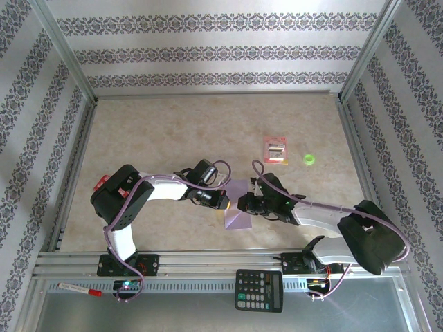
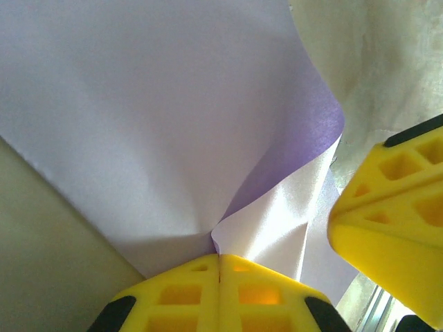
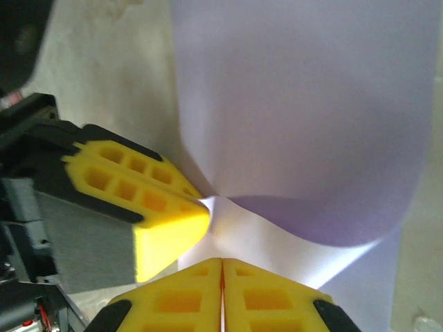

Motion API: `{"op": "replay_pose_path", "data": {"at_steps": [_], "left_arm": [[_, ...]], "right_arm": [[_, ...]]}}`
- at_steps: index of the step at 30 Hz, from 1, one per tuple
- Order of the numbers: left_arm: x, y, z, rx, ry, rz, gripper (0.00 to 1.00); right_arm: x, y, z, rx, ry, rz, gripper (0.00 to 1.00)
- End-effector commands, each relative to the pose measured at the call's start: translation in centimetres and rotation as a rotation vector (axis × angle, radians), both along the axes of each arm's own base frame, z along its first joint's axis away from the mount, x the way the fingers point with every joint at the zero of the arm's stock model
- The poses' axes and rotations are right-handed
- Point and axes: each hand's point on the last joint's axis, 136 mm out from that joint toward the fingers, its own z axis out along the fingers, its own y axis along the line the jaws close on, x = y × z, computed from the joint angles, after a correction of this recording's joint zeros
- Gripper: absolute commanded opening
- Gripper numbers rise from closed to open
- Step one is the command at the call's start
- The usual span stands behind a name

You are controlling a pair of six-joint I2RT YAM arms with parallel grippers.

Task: Fold a paper plane with a square sheet of paper (pick it up from the middle)
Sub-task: Fold the triangle a second time at the center of the table.

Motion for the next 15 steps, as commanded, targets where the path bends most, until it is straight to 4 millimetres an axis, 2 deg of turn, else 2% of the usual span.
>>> {"op": "replay_pose_path", "data": {"at_steps": [1, 6, 9, 15], "left_arm": [[-1.9, 3.7, -6.1, 0.223, 0.077, 0.017, 0.00], [-1.9, 3.8, -6.0, 0.225, 0.075, 0.018, 0.00], [-1.9, 3.7, -5.9, 0.218, 0.078, 0.022, 0.00], [-1.9, 3.7, -6.1, 0.219, 0.079, 0.021, 0.00]], "right_arm": [[1.0, -0.5, -0.7, -0.031, 0.006, 0.009, 0.09], [1.1, -1.7, -3.1, -0.069, 0.049, 0.010, 0.09], [0.9, -2.5, -3.5, -0.064, 0.068, -0.003, 0.09], [1.9, -1.9, -0.3, -0.008, 0.007, -0.010, 0.09]]}}
